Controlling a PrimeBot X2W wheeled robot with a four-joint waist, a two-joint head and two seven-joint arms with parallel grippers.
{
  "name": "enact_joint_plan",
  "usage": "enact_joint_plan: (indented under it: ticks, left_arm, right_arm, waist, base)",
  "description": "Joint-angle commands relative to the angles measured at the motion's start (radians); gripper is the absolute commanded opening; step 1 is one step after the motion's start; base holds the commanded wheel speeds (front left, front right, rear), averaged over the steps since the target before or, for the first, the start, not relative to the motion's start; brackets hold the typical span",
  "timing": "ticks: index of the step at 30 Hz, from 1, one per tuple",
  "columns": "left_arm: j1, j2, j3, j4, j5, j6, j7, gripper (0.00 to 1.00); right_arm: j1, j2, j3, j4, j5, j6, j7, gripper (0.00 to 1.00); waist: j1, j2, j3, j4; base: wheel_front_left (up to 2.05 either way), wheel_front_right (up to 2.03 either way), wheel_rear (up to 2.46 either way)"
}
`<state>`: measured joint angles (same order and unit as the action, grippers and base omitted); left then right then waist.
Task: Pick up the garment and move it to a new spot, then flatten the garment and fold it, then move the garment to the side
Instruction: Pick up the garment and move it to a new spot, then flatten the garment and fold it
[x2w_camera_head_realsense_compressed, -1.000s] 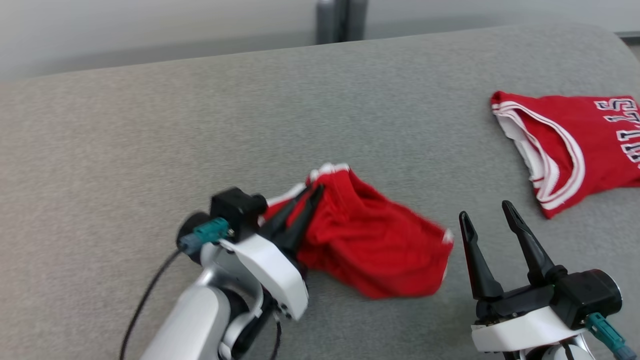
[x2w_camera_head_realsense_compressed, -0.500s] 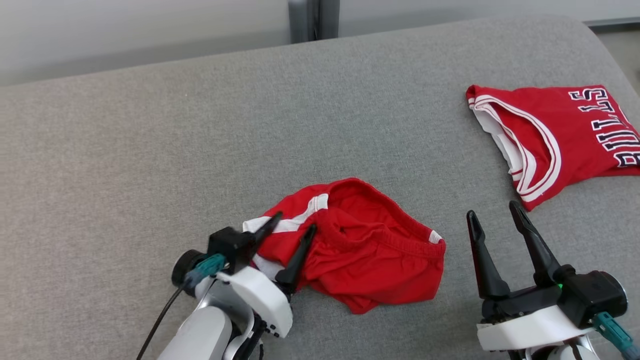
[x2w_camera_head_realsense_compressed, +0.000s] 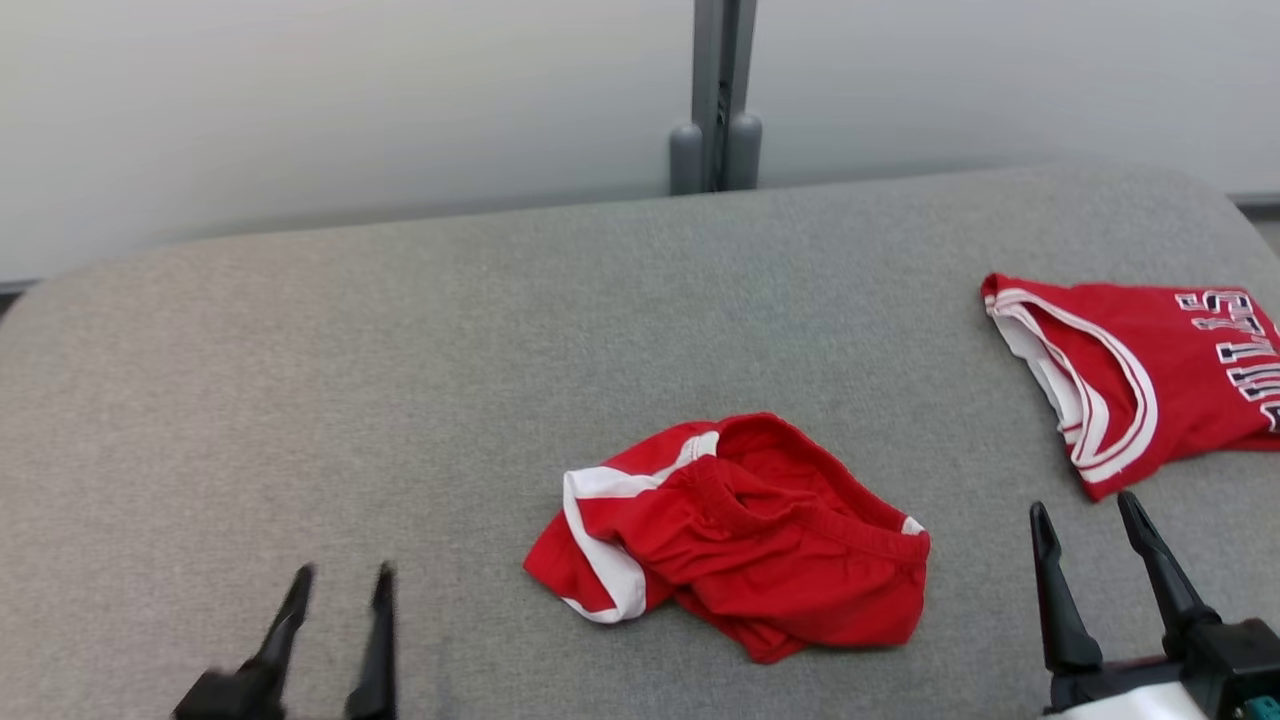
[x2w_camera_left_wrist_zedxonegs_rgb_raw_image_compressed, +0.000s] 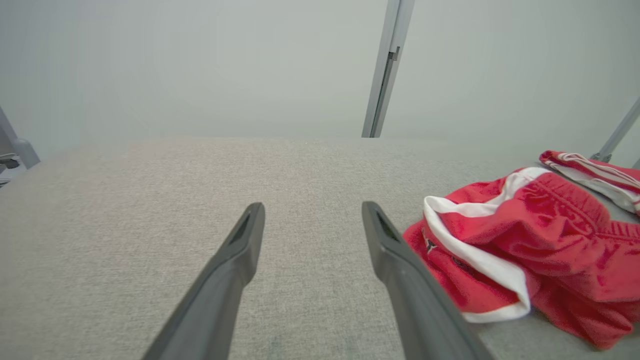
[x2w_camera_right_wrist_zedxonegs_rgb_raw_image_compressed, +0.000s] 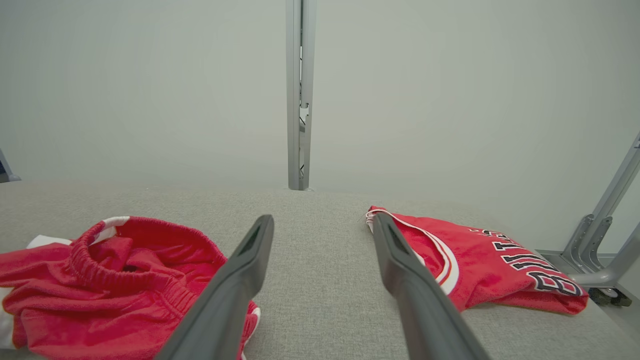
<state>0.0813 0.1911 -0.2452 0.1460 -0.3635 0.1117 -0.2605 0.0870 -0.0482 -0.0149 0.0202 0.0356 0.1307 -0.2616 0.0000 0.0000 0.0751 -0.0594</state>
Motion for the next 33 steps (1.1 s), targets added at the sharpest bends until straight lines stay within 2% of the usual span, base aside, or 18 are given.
enact_joint_plan:
  ticks: [1,9,17,28,33]
  left_arm:
    - [0.057,-0.001,0.050,-0.029,0.015,0.002,-0.005,1.00]
    - [0.213,-0.082,0.268,-0.135,0.093,-0.054,-0.005,1.00]
    - [0.229,-0.128,0.353,-0.127,0.147,-0.130,-0.006,1.00]
    - [0.204,-0.139,0.367,-0.115,0.169,-0.172,-0.006,1.00]
    - [0.127,-0.140,0.254,-0.104,0.177,-0.190,-0.006,1.00]
  right_arm:
    - [0.024,-0.004,-0.012,0.008,-0.011,0.000,-0.005,1.00]
    - [0.070,-0.004,-0.048,0.046,-0.020,0.000,-0.005,1.00]
    - [0.083,-0.004,-0.065,0.068,-0.011,0.000,-0.005,1.00]
    - [0.065,-0.004,-0.044,0.071,-0.014,0.000,-0.005,1.00]
    - [0.038,-0.004,-0.023,0.059,-0.007,0.000,-0.005,1.00]
  waist:
    - [0.0000,0.0000,-0.053,0.040]
    - [0.0000,0.0000,-0.103,0.088]
    - [0.0000,0.0000,-0.118,0.100]
    - [0.0000,0.0000,-0.110,0.074]
    - [0.0000,0.0000,-0.086,0.042]
  base:
    - [0.00,0.00,0.00]
    - [0.00,0.00,0.00]
    - [0.00,0.00,0.00]
    - [0.00,0.00,0.00]
    - [0.00,0.00,0.00]
